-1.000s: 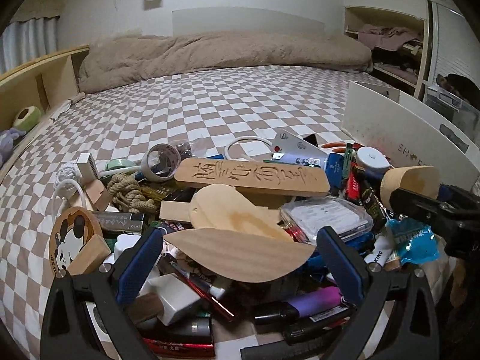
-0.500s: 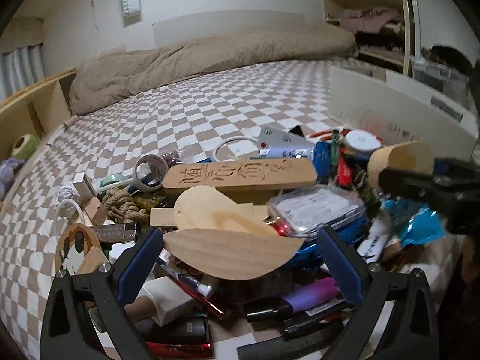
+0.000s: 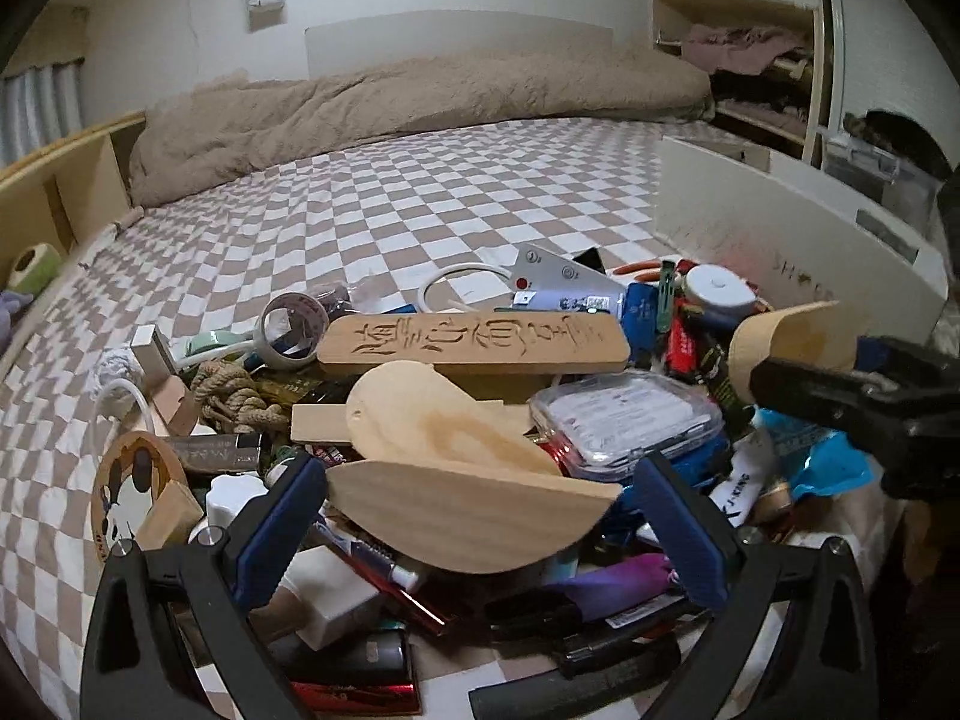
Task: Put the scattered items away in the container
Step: 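Close the left tool on the pointed wooden paddle while the right tool grasps the oval wooden block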
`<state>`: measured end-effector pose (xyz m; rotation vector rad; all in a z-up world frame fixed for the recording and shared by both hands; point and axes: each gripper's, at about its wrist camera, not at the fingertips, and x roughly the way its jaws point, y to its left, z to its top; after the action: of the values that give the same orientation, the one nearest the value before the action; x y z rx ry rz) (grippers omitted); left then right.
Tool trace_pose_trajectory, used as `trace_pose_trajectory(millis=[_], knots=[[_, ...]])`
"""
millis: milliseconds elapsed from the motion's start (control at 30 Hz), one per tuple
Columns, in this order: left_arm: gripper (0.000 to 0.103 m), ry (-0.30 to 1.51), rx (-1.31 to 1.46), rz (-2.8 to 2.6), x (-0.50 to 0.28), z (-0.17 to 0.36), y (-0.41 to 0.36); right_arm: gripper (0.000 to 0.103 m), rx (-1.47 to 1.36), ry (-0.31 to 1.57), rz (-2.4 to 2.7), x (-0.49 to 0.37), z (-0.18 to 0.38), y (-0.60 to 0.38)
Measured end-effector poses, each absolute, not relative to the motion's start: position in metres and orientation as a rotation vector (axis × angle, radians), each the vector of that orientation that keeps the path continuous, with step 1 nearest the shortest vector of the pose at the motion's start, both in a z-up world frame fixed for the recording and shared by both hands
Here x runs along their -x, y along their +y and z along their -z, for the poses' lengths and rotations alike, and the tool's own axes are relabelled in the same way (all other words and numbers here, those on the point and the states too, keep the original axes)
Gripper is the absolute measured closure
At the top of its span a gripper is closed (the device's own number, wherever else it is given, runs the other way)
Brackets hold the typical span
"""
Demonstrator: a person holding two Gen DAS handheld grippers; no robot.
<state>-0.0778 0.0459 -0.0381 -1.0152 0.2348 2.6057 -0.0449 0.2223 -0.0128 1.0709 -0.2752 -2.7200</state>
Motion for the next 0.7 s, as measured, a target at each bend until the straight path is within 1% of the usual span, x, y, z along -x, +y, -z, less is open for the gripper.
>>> trace_pose_trajectory(millis=[133,700], knots=[[0.0,0.223,1.013,-2.607,0.0769,0.0347,0.0424,0.013,-1.075,-0.27,2.717,0.0453,0.0134,0.222],[0.0,0.331,1.02,-2.601,0.0784,0.0405,0.0472,0.013,-1.097,-0.25,2.694,0.0463,0.0159,0.2193]])
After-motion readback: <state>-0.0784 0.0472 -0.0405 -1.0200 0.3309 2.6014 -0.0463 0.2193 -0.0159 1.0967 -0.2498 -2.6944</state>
